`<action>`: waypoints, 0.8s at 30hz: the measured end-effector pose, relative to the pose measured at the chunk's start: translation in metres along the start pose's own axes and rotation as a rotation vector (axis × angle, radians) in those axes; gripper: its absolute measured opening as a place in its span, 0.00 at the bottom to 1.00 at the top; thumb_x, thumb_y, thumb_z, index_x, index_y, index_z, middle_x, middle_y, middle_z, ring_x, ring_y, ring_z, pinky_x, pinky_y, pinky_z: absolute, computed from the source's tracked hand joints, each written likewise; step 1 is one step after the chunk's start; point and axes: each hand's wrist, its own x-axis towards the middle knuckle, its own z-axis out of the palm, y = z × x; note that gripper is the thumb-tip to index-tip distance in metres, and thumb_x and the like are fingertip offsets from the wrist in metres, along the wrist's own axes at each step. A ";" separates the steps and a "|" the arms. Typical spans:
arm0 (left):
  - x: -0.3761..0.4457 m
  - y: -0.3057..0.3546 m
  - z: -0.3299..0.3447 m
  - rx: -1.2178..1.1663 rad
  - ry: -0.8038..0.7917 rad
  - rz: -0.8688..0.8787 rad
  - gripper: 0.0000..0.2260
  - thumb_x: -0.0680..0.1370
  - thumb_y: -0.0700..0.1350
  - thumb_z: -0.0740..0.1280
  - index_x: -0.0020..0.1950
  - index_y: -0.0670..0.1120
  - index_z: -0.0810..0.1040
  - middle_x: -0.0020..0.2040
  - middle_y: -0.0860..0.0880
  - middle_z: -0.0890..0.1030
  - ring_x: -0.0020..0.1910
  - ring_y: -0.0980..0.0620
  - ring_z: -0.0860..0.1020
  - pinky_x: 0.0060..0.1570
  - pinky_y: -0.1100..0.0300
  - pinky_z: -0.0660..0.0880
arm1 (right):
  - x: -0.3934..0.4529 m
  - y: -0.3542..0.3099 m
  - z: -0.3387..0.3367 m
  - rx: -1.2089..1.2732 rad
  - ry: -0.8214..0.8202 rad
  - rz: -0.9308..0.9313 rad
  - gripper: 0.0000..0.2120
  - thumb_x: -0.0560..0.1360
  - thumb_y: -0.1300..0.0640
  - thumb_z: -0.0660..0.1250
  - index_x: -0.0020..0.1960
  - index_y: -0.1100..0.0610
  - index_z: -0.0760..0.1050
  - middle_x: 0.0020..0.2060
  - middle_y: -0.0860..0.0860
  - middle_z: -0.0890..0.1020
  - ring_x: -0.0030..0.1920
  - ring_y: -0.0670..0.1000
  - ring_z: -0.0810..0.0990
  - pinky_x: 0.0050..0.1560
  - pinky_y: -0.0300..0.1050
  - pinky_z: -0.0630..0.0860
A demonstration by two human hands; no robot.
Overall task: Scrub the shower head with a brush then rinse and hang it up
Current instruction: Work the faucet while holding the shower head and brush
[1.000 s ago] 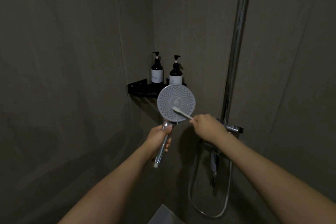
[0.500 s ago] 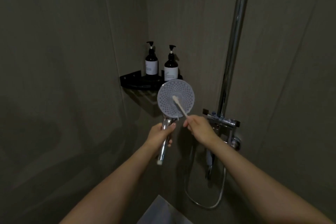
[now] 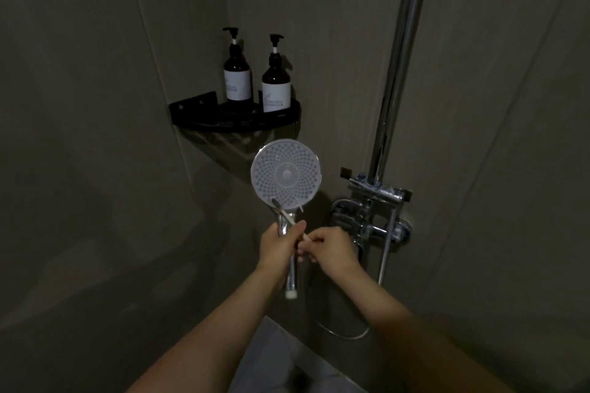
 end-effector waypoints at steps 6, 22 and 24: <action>0.007 -0.020 0.007 -0.008 0.029 -0.052 0.07 0.75 0.38 0.67 0.39 0.43 0.71 0.29 0.45 0.73 0.19 0.57 0.71 0.20 0.66 0.69 | 0.014 0.015 -0.021 -0.161 -0.127 0.108 0.15 0.73 0.50 0.67 0.35 0.60 0.79 0.29 0.54 0.79 0.29 0.48 0.75 0.35 0.41 0.71; 0.024 -0.035 0.001 0.050 0.059 -0.086 0.06 0.74 0.41 0.68 0.41 0.43 0.72 0.29 0.47 0.74 0.23 0.55 0.72 0.23 0.63 0.71 | 0.083 0.049 -0.062 0.324 0.381 0.645 0.20 0.78 0.46 0.59 0.56 0.63 0.74 0.45 0.61 0.80 0.39 0.57 0.79 0.26 0.42 0.72; 0.025 -0.035 0.002 0.043 0.058 -0.079 0.06 0.74 0.40 0.68 0.41 0.43 0.72 0.28 0.47 0.73 0.23 0.55 0.72 0.23 0.63 0.70 | 0.082 0.049 -0.062 0.643 0.359 0.662 0.15 0.78 0.50 0.61 0.57 0.59 0.72 0.46 0.59 0.80 0.46 0.58 0.81 0.31 0.45 0.76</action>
